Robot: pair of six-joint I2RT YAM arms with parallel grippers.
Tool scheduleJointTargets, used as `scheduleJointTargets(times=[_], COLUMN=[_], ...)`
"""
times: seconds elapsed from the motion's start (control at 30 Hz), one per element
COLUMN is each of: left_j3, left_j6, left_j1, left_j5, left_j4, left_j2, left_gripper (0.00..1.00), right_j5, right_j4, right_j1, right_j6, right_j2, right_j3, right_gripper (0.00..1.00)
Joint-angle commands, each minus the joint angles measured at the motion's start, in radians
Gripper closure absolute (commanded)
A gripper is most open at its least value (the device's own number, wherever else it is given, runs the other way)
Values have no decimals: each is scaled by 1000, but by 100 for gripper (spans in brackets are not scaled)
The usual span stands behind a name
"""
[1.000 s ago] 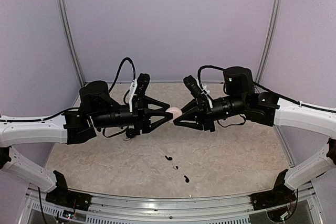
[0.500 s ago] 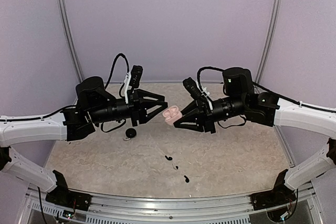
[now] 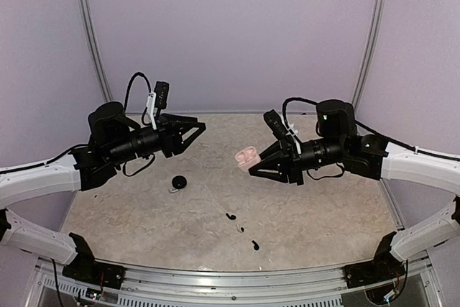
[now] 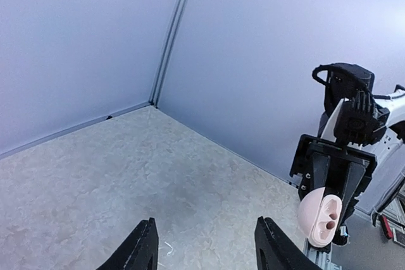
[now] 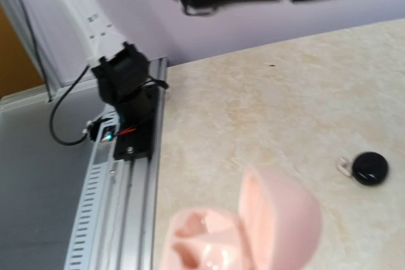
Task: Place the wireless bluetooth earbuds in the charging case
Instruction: Open the charging case at the corner of the board, then pick up the left earbud from the center of the board.
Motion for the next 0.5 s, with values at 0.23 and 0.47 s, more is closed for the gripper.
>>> scheduleJointTargets(times=[0.23, 0.47], left_j3=[-58, -226], left_j6=[-203, -427], left_j1=[217, 243], left_j5=[-233, -330], left_j4=[-485, -489], left_j2=[-68, -114], left_gripper=[49, 51], right_j5=[-40, -48], right_j4=[80, 103], right_j1=[-65, -72], right_j6=[32, 40], right_j2=[-53, -63], right_j3=[-66, -98], right_gripper=[100, 100])
